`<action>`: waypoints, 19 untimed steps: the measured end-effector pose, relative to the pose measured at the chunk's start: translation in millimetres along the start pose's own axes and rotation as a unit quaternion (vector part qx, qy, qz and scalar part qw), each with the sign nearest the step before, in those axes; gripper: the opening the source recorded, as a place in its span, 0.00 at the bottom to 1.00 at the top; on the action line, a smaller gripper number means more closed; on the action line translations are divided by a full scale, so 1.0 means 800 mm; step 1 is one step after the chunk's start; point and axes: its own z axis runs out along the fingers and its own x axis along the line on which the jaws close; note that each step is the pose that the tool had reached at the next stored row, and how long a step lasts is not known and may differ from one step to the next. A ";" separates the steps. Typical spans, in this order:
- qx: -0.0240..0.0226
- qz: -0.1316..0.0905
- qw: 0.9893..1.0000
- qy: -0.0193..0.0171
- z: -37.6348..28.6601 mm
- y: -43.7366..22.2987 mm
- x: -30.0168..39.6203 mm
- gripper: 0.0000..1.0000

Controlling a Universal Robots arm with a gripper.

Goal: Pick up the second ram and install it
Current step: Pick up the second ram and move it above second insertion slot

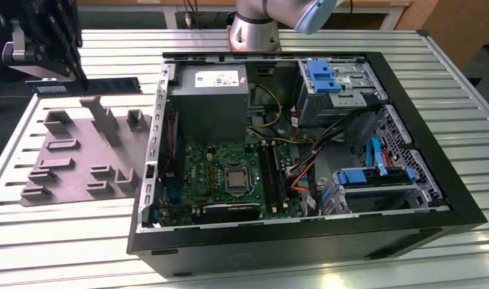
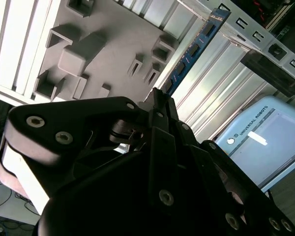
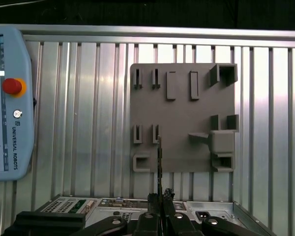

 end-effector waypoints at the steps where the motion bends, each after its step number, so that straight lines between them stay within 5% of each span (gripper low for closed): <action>1: 0.000 0.000 1.000 0.000 -0.0001 -0.0007 0.0000 0.14; 19: 0.000 0.000 1.000 0.000 -0.0008 -0.0238 0.0003 0.14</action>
